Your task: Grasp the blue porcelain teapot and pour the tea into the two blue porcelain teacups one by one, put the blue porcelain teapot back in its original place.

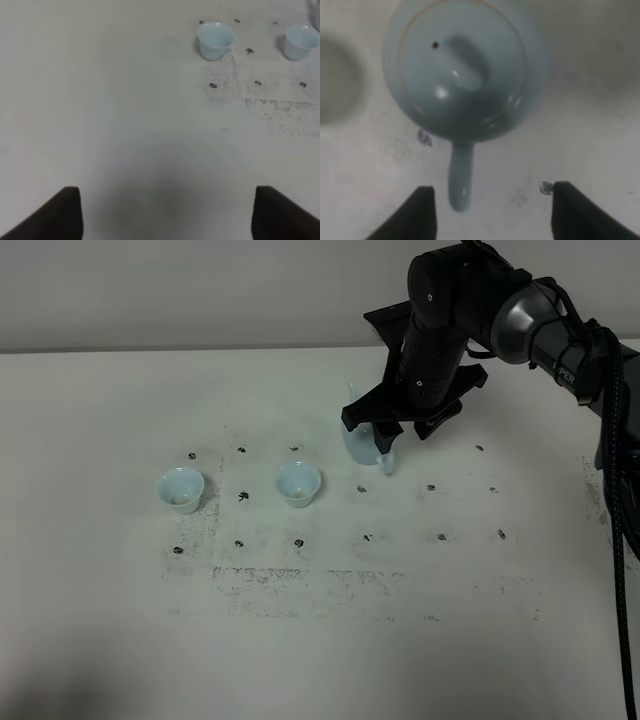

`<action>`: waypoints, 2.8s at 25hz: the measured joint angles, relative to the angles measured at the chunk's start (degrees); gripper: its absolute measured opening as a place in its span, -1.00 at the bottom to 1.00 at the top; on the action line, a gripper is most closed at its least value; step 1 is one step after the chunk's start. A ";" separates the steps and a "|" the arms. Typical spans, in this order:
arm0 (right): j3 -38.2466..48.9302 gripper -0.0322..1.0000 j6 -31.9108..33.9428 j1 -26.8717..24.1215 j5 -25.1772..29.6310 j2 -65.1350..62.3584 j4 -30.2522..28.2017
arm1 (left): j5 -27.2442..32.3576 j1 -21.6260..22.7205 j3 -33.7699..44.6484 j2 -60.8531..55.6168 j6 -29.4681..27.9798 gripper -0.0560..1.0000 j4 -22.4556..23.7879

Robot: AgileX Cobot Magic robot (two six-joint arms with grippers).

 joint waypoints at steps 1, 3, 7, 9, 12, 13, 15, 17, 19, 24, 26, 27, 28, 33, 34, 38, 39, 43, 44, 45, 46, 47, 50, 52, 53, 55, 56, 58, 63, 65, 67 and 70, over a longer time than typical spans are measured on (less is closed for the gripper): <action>-0.04 0.00 0.00 0.00 -0.17 0.00 0.43 | 0.00 0.00 0.00 0.00 0.00 0.36 0.00; -0.11 0.00 -0.04 0.00 -0.30 0.00 1.04 | 0.00 0.00 0.00 0.00 0.00 0.36 0.00; -0.11 0.00 -0.04 0.00 -1.77 0.00 1.21 | 0.00 0.00 0.00 0.00 0.00 0.36 0.00; -0.11 0.00 -0.04 0.00 -2.21 0.02 1.21 | 0.00 0.00 0.00 0.00 0.00 0.36 0.00; -0.11 0.00 -0.10 0.00 -2.89 0.38 1.21 | 0.00 0.00 0.00 0.00 0.00 0.36 0.00; -0.11 0.00 -0.15 0.00 -3.02 0.70 1.21 | 0.00 0.00 0.00 0.00 0.00 0.36 0.00; -0.11 0.00 -0.50 0.00 -3.07 1.35 1.21 | 0.00 0.00 0.00 0.00 0.05 0.36 0.00; -0.11 0.00 -0.50 0.00 -2.88 1.99 1.21 | 0.00 0.00 0.00 0.00 0.05 0.36 0.00; -0.11 0.00 -0.50 0.00 -2.99 2.15 1.21 | 0.00 0.00 0.00 0.00 0.05 0.36 0.00; -0.11 0.00 -0.50 0.00 -3.62 2.54 1.21 | 0.00 0.00 0.00 0.00 0.05 0.36 0.00; -0.11 0.00 -0.50 0.00 -3.66 3.05 1.21 | 0.00 0.00 0.00 0.00 0.05 0.36 0.00; -0.11 0.00 -0.50 0.00 -3.66 3.36 1.21 | 0.00 0.00 0.00 0.00 0.05 0.36 0.00; -0.11 0.00 -0.50 0.00 -3.66 3.67 1.21 | 0.00 0.00 0.00 0.00 0.05 0.36 0.00; -0.11 -0.02 -0.50 0.00 -3.56 3.90 1.21 | 0.00 0.00 0.00 0.00 0.05 0.36 0.00; -0.11 -0.04 -0.50 0.00 -3.56 3.90 1.21 | 0.00 0.00 0.00 0.00 0.05 0.36 0.00; -0.11 -0.23 -0.92 0.00 -3.56 3.90 1.21 | 0.00 0.00 0.00 0.00 0.05 0.36 0.00; -0.11 -0.30 -0.92 0.00 -3.56 3.90 1.21 | 0.00 0.00 0.00 0.00 0.05 0.36 0.00; -0.11 -0.61 -0.95 0.00 -3.36 3.90 1.33 | 0.00 0.00 0.00 0.00 0.05 0.36 0.00; -0.11 -0.69 -0.95 0.00 -3.31 3.90 1.37 | 0.00 0.00 0.00 0.00 0.05 0.36 0.00; -0.11 -0.76 -0.95 0.00 -3.31 3.90 1.37 | 0.00 0.00 0.00 0.00 0.05 0.36 0.00; -0.11 -0.81 -1.02 0.00 -3.31 3.90 1.46 | 0.00 0.00 0.00 0.00 0.05 0.36 0.00; -0.11 -0.82 -1.02 0.00 -3.24 3.90 1.46 | 0.00 0.00 0.00 0.00 0.05 0.36 0.00; -0.11 -0.82 -2.01 0.00 -3.07 3.90 1.46 | 0.00 0.00 0.00 0.00 0.05 0.36 0.00; -0.11 -0.82 -2.96 0.00 -2.87 3.90 1.46 | 0.00 0.00 0.00 0.00 0.05 0.36 0.00; -0.13 -0.82 -3.08 0.00 -2.68 3.90 1.46 | 0.00 0.00 0.00 0.00 0.05 0.36 0.00; -0.24 -0.82 -3.34 0.00 -2.41 3.90 1.46 | 0.00 0.00 0.00 0.00 0.05 0.36 0.00; -0.39 -0.82 -3.48 0.00 -2.29 3.90 1.46 | 0.00 0.00 0.00 0.00 0.05 0.36 0.00; -0.44 -0.82 -3.59 0.00 -2.02 3.95 1.46 | 0.00 0.00 0.00 0.00 0.05 0.36 0.00; -0.44 -0.82 -4.73 0.00 -1.71 3.64 1.41 | 0.00 0.00 0.00 0.00 0.05 0.36 0.00; -0.44 -0.82 -5.04 0.00 -1.60 3.43 1.41 | 0.00 0.00 0.00 0.00 0.05 0.36 0.00; -0.44 -0.82 -5.52 0.00 -1.60 3.32 1.36 | 0.00 0.00 0.00 0.00 0.05 0.36 0.00; -0.44 -0.82 -6.14 0.00 -1.60 3.26 1.34 | 0.00 0.00 0.00 0.00 0.00 0.36 0.00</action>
